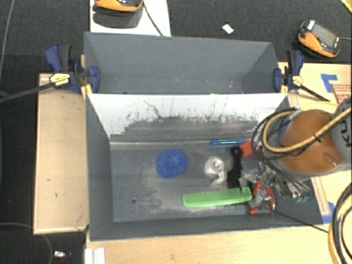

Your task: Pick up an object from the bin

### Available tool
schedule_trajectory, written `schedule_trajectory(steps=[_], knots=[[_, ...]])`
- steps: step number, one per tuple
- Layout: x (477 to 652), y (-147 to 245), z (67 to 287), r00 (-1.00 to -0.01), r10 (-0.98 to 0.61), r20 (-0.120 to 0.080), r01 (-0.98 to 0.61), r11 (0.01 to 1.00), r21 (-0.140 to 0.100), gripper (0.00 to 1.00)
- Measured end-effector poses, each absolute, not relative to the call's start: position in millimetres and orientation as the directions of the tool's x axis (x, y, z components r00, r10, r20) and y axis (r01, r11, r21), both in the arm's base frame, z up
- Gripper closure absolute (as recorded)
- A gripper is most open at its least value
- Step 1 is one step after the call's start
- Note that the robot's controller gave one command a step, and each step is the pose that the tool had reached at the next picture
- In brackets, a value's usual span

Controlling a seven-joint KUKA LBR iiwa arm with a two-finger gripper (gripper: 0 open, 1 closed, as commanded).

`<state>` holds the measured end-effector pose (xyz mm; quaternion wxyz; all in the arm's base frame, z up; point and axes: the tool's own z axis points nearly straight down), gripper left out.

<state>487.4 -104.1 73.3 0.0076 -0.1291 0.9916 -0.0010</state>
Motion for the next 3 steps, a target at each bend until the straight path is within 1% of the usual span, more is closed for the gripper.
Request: schedule_trajectory(steps=[1, 2, 3], knots=[[486.8, -104, 84, -0.966, -0.257, -0.014, -0.257, 0.966, -0.004, 1.00], [485.8, -104, 112, -0.966, -0.257, -0.011, -0.257, 0.966, -0.002, 1.00], [487.1, -104, 136, -0.966, -0.257, -0.016, -0.257, 0.966, -0.004, 1.00]])
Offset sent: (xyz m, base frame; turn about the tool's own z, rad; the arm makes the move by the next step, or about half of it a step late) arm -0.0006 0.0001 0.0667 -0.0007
